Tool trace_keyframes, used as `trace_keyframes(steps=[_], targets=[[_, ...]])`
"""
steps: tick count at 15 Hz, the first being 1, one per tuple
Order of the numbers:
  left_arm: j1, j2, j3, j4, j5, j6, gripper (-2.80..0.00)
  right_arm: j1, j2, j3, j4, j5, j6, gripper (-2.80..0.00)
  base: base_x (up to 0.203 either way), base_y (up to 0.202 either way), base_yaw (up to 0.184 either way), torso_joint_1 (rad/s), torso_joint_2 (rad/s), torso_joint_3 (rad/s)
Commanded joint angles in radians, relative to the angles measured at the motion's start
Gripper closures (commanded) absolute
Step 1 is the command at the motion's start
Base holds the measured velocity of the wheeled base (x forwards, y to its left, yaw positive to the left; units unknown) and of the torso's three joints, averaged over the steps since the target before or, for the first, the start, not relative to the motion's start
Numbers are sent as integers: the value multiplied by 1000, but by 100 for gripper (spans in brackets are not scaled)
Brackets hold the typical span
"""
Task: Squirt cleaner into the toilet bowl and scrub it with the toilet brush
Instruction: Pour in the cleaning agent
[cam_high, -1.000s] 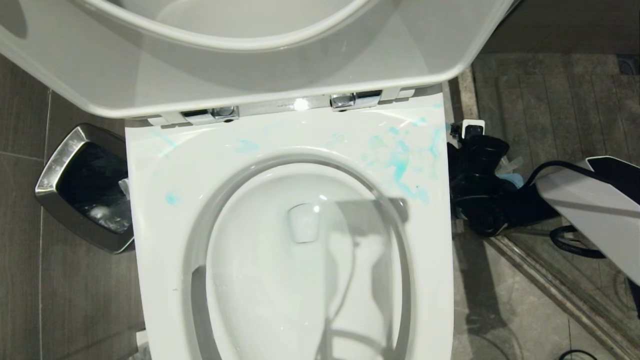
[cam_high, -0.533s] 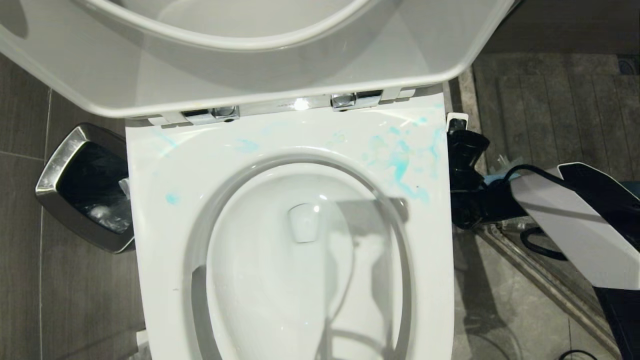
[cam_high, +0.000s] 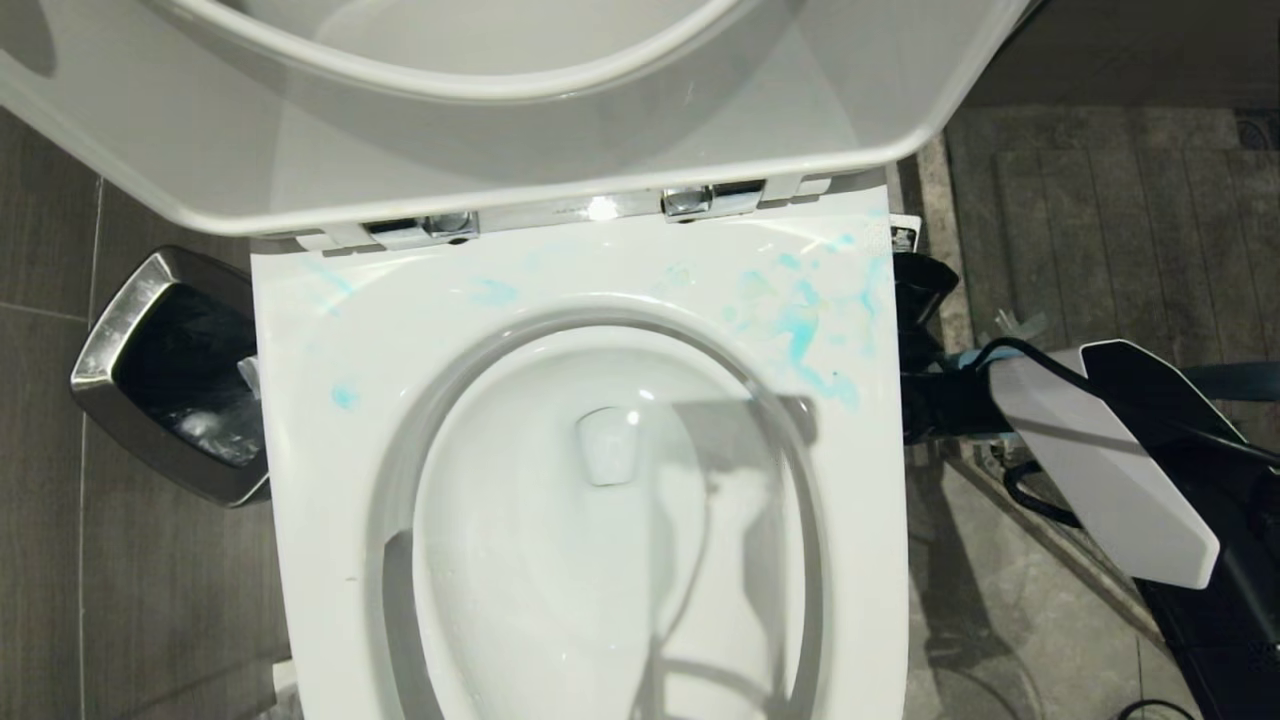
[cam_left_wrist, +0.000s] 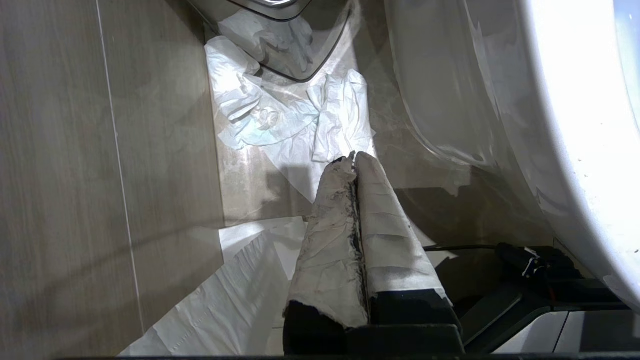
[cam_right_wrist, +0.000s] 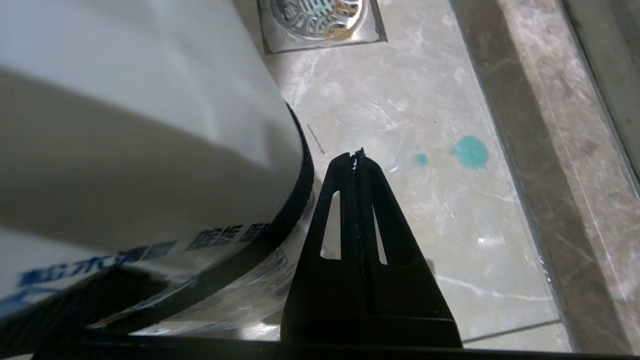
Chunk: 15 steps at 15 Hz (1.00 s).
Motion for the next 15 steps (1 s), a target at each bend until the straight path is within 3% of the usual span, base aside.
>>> trace_keyframes(steps=[1, 8, 10, 15], targets=[[0, 1, 0, 0, 0, 0, 0, 0, -7, 26, -10, -21, -1, 0, 0, 0, 0, 0, 0, 0], [0, 1, 0, 0, 0, 0, 0, 2, -132, 364, -13, -19, 27, 0, 0, 0, 0, 0, 0, 0], [0, 1, 0, 0, 0, 0, 0, 10, -161, 406, -12, -7, 91, 0, 0, 0, 0, 0, 0, 0], [0, 1, 0, 0, 0, 0, 0, 12, -208, 499, -13, 7, 95, 0, 0, 0, 0, 0, 0, 0]])
